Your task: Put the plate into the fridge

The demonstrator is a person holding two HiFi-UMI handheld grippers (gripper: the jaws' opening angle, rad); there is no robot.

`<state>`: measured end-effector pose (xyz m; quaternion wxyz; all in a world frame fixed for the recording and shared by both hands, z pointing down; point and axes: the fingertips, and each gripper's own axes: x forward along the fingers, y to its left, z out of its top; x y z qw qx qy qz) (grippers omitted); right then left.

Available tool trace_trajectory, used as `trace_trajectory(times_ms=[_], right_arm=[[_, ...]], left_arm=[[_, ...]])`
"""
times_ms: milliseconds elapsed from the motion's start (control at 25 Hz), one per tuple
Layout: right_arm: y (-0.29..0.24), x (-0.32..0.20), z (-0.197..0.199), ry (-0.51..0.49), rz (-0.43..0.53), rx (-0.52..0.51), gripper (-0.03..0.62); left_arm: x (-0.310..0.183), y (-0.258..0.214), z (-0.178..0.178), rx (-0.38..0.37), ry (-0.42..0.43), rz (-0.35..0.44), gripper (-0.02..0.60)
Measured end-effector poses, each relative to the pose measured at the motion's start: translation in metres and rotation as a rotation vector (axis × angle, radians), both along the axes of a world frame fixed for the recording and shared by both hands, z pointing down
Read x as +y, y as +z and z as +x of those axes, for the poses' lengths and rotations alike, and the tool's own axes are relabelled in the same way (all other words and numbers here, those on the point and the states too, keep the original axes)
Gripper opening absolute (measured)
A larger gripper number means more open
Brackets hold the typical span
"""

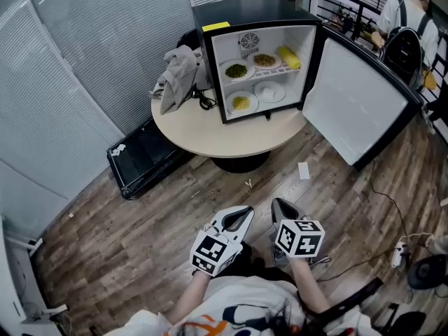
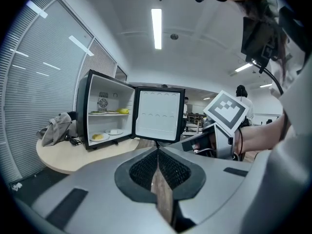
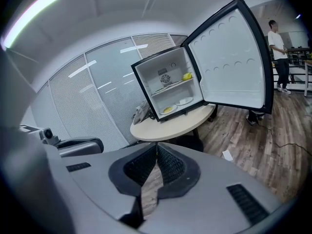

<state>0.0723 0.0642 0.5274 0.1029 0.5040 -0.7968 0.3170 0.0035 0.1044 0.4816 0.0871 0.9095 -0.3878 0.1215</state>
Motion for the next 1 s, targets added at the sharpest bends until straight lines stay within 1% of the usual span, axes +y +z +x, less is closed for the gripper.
trace_trajectory(times_ms=[320,640,1000], right_arm=[[-0.005,0.027,0.012,-0.02,0.023,0.018,0.023],[-0.007,0.042,0.026,-0.014,0.036,0.026,0.023],[-0.003,0.05,0.027,-0.032,0.034,0.03,0.023]], left_arm=[[0.028,0.001,0.013,0.002,-0.007,0.01,0.012],[0.046,0.003,0.028,0.001,0.003,0.014,0.012],[0.055,0.005,0.025,-0.008,-0.019,0.012,0.012]])
